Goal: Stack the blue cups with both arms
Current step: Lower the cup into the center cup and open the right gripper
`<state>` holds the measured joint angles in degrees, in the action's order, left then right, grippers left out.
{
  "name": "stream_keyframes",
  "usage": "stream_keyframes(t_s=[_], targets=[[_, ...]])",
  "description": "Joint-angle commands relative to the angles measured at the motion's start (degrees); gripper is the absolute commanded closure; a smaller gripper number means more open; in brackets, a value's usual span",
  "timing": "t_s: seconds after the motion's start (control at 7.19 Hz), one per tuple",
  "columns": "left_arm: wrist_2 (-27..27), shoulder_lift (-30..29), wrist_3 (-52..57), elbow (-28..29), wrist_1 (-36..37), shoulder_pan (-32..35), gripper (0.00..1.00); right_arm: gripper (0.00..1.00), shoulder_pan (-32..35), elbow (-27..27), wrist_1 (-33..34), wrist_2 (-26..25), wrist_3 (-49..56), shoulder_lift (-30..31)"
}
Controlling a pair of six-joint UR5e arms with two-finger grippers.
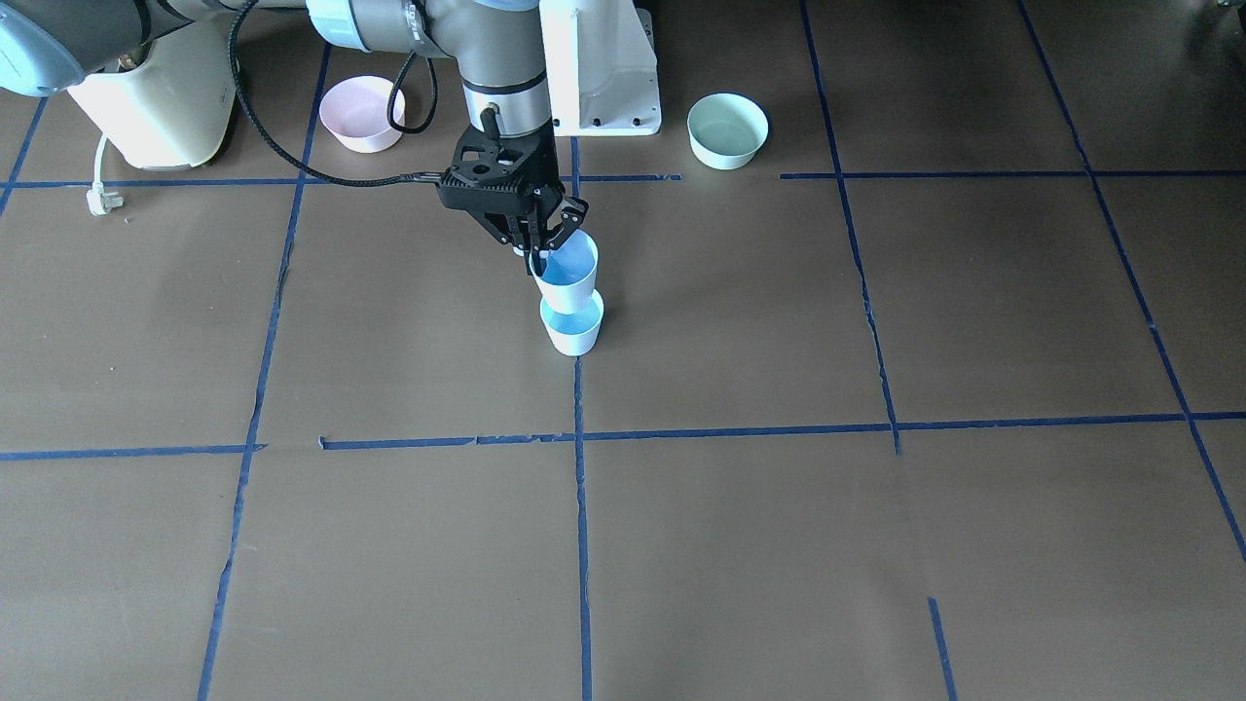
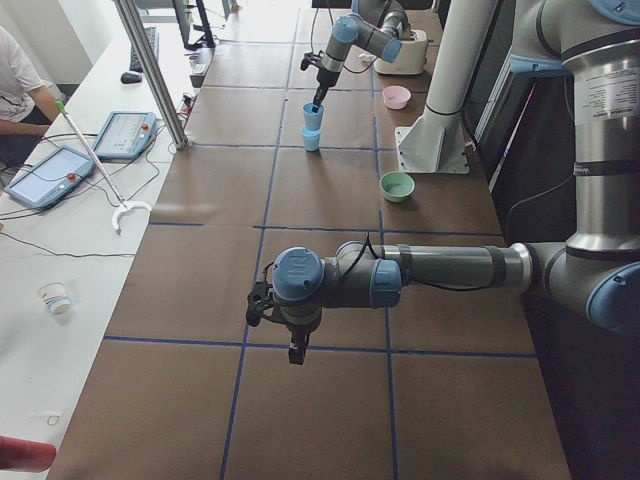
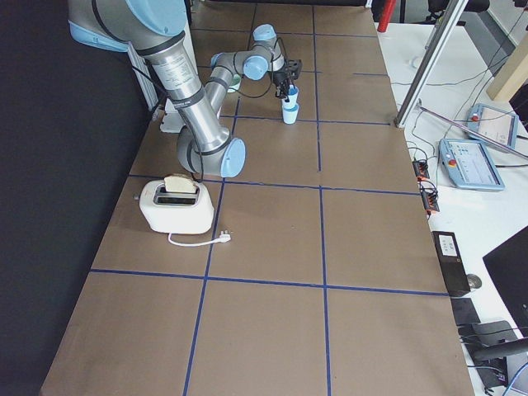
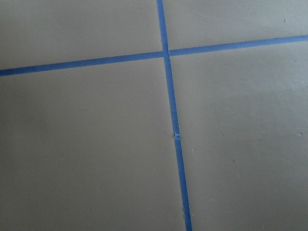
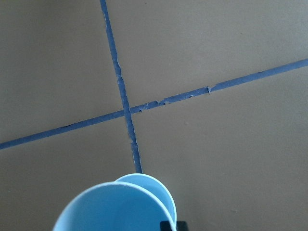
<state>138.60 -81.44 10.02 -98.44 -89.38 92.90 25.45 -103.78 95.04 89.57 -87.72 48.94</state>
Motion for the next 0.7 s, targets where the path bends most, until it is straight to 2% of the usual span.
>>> stream_keyframes(t_s=[0.0,0.42,0.56], targets=[[0.0,0.0,0.0,0.0,0.0,0.0,0.0,0.01,-0.4,1.3,-0.4,-1.2,0.1,-0.2],[0.0,0.0,0.0,-0.1,0.0,0.0,0.0,0.01,0.1,1.1,-0.3,-0.8,0.9,-1.0],[-0.1,-0.1,0.0,0.0,0.0,0.0,0.0,0.01,2.9,1.1,0.1,4.1,2.1,-1.0]])
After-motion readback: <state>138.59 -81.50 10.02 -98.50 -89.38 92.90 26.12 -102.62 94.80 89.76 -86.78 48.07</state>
